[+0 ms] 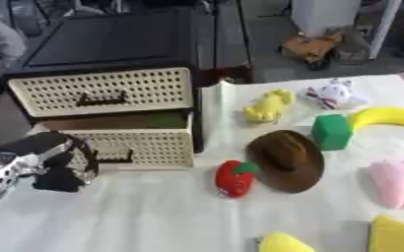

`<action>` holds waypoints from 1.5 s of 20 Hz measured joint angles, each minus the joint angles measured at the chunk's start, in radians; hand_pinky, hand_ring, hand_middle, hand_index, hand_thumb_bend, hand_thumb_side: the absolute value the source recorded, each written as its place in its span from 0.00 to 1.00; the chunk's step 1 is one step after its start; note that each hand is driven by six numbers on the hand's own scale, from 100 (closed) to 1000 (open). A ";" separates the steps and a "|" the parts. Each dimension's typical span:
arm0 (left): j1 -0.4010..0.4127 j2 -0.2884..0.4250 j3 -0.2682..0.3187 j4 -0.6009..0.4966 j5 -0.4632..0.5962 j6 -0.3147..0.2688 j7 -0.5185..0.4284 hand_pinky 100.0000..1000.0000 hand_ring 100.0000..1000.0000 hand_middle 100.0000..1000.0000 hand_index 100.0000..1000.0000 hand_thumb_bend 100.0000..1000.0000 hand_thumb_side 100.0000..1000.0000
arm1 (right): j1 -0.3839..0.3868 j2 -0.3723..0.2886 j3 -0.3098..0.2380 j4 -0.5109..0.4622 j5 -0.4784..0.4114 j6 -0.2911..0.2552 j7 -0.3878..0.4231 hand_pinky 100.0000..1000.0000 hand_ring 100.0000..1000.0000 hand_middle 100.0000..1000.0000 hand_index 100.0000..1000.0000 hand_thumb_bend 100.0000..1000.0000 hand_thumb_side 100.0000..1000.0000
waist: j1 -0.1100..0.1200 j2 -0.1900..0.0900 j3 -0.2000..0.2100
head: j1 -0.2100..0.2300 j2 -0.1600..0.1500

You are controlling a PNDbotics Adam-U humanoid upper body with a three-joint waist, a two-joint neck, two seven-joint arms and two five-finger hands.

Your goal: Pick up objects from table and place into drawer.

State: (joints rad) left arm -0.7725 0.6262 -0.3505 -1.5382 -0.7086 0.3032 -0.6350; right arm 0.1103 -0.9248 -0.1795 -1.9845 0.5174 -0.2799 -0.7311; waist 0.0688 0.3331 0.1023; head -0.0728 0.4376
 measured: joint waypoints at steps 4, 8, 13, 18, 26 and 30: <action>0.003 0.000 0.000 -0.012 0.012 0.007 -0.005 0.23 0.06 0.10 0.86 0.00 0.50 | 0.000 0.005 -0.002 0.000 -0.001 -0.001 -0.001 0.77 0.92 0.84 0.89 0.00 1.00 | 0.001 0.000 0.000 | 0.000 0.000; 0.003 0.000 -0.003 -0.012 0.030 0.005 -0.013 0.24 0.06 0.10 0.90 0.00 0.46 | 0.000 0.005 -0.005 0.000 -0.001 -0.003 -0.003 0.77 0.92 0.84 0.89 0.00 1.00 | 0.003 0.000 -0.005 | 0.000 0.000; -0.012 0.018 -0.005 -0.060 0.032 -0.007 -0.038 0.24 0.06 0.10 0.89 0.00 0.46 | 0.000 0.005 -0.005 0.000 -0.003 -0.003 -0.006 0.77 0.92 0.84 0.89 0.00 1.00 | 0.006 0.000 -0.008 | 0.000 -0.001; -0.041 0.005 -0.020 0.004 0.031 0.005 -0.070 0.25 0.07 0.10 0.88 0.00 0.47 | -0.005 0.005 -0.005 0.000 -0.010 -0.009 -0.009 0.77 0.93 0.84 0.89 0.00 1.00 | 0.008 0.000 -0.021 | 0.001 -0.005; -0.062 -0.045 -0.035 0.135 0.036 -0.009 -0.076 0.25 0.06 0.09 0.86 0.00 0.48 | -0.005 0.014 -0.006 0.000 -0.011 -0.017 -0.018 0.77 0.93 0.84 0.89 0.00 1.00 | 0.006 0.003 -0.035 | 0.006 -0.010; -0.067 -0.051 -0.034 0.160 0.047 -0.011 -0.082 0.25 0.06 0.09 0.85 0.00 0.48 | -0.005 0.015 -0.006 0.000 -0.012 -0.018 -0.019 0.77 0.93 0.84 0.89 0.00 1.00 | 0.006 0.003 -0.035 | 0.006 -0.010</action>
State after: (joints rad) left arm -0.8390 0.5753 -0.3850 -1.3784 -0.6618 0.2918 -0.7171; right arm 0.1053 -0.9098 -0.1853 -1.9845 0.5052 -0.2978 -0.7499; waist 0.0750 0.3362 0.0674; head -0.0669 0.4275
